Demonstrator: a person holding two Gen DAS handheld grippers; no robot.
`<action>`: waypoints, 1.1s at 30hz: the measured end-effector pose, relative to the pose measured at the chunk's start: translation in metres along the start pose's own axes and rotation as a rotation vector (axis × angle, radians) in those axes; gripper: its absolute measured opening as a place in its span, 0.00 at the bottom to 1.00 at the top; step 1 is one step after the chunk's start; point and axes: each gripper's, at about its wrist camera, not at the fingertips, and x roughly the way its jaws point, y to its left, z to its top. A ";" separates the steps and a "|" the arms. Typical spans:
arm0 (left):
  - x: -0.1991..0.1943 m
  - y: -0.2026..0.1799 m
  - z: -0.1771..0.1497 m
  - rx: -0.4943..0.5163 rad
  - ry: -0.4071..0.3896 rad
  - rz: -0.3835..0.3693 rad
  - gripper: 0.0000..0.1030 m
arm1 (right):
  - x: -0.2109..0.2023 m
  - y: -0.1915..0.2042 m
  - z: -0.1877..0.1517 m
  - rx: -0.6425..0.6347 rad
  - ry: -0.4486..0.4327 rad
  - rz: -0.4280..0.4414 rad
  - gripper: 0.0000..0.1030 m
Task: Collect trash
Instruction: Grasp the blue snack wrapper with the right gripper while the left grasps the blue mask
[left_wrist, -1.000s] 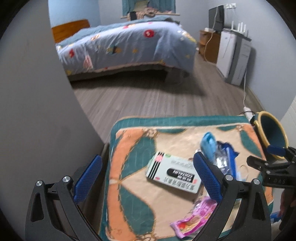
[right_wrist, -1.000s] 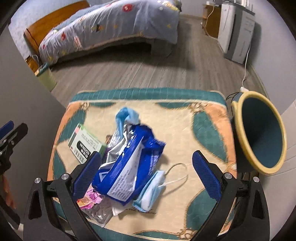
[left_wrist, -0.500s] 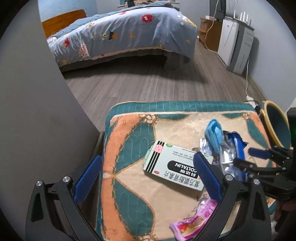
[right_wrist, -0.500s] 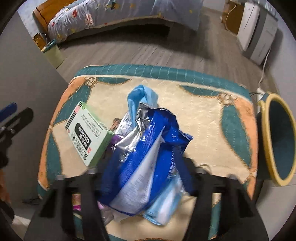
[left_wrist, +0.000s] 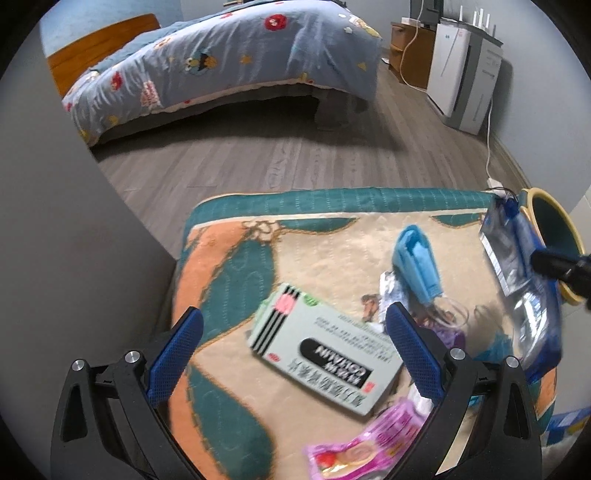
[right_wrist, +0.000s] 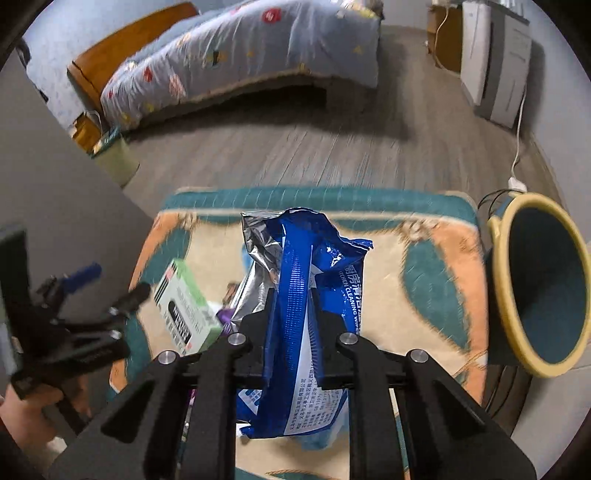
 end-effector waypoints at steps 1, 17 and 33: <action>0.003 -0.004 0.001 0.002 0.001 -0.005 0.95 | -0.002 -0.002 0.003 -0.014 -0.014 -0.017 0.15; 0.067 -0.098 0.022 0.132 0.026 -0.120 0.95 | 0.020 -0.086 0.009 0.043 0.026 -0.152 0.15; 0.094 -0.119 0.023 0.215 0.094 -0.148 0.27 | 0.037 -0.093 0.009 0.023 0.062 -0.133 0.15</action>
